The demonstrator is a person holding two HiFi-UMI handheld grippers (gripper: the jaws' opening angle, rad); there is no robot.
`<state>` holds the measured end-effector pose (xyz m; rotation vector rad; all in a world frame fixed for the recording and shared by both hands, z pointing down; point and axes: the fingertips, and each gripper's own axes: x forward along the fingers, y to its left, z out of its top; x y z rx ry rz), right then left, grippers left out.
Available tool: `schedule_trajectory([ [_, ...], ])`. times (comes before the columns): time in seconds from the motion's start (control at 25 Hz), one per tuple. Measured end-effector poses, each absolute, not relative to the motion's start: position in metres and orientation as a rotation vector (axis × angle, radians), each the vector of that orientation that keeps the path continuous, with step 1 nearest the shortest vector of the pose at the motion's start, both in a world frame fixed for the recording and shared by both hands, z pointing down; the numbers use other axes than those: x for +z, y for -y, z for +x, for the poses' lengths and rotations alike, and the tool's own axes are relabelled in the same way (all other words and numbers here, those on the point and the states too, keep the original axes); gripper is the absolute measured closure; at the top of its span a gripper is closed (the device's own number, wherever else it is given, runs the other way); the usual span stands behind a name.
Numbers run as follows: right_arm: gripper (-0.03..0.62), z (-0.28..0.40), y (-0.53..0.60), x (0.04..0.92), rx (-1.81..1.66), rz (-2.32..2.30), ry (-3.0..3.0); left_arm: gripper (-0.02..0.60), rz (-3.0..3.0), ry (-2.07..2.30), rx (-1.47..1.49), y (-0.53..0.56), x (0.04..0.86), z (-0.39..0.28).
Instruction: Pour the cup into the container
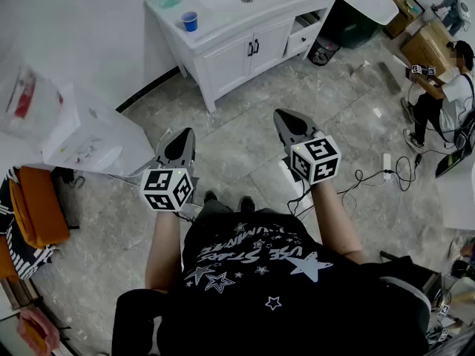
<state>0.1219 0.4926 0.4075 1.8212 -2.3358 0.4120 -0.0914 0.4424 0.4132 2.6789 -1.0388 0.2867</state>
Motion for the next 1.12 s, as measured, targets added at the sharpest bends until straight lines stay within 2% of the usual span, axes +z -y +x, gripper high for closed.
schedule_trajectory([
  [0.88, 0.587, 0.11, -0.492, 0.425, 0.422, 1.762, 2.401, 0.572, 2.593, 1.109, 0.309, -0.456, 0.436, -0.112],
  [0.92, 0.574, 0.11, -0.486, 0.425, 0.415, 1.773, 2.402, 0.572, 2.589, 1.107, 0.31, -0.45, 0.438, -0.114],
  [1.0, 0.464, 0.108, -0.473, 0.424, 0.404, 1.77, 2.41, 0.572, 2.585, 1.103, 0.314, -0.436, 0.44, -0.115],
  [1.12, 0.439, 0.108, -0.455, 0.428, 0.399, 1.752, 2.407, 0.572, 2.586, 1.105, 0.307, -0.417, 0.442, -0.114],
])
